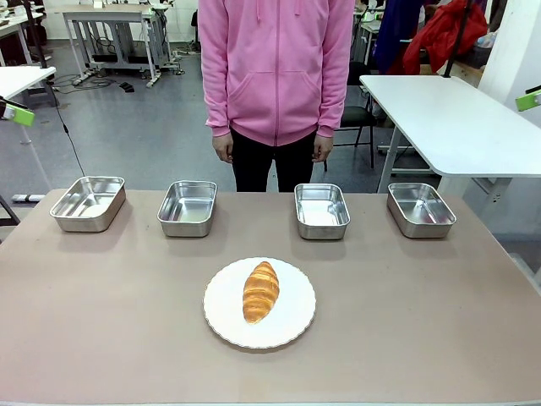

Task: Place the bread in the container.
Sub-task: Place the Butter Roll into the Airtight Container indicated by the human.

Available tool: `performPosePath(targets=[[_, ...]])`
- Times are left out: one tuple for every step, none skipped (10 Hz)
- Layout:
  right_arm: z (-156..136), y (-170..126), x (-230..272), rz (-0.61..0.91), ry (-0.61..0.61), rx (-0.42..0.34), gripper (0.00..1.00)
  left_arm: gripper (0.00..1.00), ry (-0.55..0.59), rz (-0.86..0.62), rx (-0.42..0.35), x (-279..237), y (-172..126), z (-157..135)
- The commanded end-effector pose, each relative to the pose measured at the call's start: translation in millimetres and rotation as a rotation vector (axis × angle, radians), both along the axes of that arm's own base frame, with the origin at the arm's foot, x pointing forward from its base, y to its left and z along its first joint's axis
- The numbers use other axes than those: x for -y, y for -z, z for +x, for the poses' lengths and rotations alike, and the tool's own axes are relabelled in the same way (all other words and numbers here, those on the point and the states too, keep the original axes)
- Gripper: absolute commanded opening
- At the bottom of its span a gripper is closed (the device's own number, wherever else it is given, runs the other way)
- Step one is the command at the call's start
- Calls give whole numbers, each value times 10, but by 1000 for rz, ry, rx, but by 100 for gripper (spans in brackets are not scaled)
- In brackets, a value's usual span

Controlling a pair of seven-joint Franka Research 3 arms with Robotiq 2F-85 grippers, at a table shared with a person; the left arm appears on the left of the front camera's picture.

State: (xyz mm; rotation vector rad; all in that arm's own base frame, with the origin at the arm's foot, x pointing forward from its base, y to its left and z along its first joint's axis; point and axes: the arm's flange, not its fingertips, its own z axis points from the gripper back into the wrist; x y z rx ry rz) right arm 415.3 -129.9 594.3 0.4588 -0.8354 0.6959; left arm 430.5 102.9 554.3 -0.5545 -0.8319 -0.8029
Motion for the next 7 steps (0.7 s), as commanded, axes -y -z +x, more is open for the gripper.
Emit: performPosePath(targets=[[3,0,-1,5,-8,8,100,100,2,-7,-2,-5,1,-7],[3,0,-1,5,-8,8,100,100,2,-7,-2,-5,1,-7],[3,0,-1,5,-8,8,100,100,2,-7,-2,-5,1,-7],[3,0,-1,5,-8,8,100,100,2,-7,-2,-5,1,-7],[3,0,-1,5,-8,8,100,100,2,-7,-2,-5,1,-7],[3,0,-1,5,-8,8,100,100,2,-7,-2,-5,1,-7],[3,0,-1,5,-8,8,100,100,2,-7,-2,-5,1,-7]])
